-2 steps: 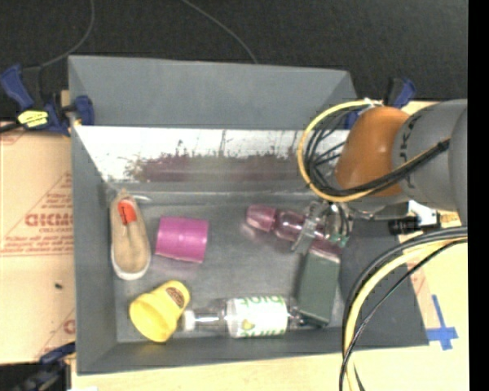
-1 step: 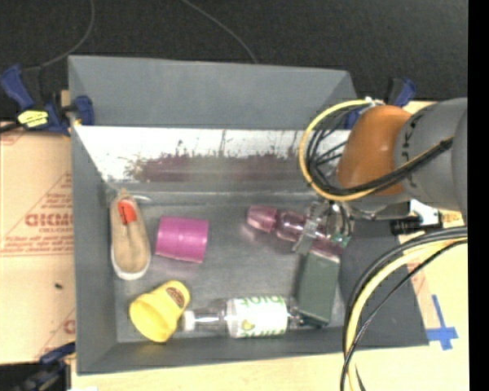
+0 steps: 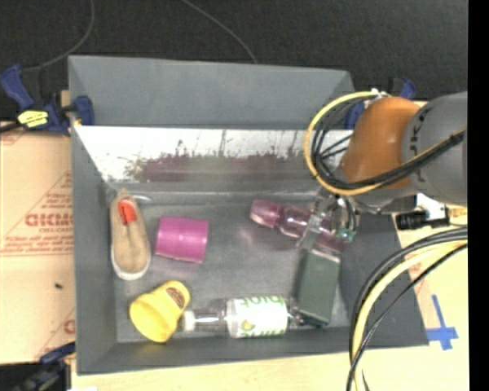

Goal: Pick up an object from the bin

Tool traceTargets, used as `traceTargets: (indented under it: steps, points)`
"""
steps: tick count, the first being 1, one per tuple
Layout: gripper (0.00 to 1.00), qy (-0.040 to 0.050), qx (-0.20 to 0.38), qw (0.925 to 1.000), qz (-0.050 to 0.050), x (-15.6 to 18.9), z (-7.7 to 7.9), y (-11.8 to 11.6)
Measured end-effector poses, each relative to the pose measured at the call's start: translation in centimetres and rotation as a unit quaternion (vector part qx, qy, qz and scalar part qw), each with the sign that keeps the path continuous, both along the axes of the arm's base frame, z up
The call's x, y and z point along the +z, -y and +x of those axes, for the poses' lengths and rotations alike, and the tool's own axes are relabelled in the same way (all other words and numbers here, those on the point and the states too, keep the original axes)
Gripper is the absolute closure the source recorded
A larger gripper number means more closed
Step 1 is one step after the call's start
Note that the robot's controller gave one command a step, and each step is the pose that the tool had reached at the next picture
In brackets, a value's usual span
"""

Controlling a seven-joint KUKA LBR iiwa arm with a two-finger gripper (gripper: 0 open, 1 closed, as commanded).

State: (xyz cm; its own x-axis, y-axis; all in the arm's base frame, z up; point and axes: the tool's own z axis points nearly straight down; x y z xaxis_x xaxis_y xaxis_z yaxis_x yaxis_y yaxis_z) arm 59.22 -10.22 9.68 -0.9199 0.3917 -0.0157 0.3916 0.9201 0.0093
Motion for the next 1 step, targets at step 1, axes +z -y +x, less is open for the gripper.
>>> traceTargets:
  steps: [1]
  points:
    - [1.0, 0.0055, 0.0, 1.0, -0.001, 1.44, 0.3, 0.06]
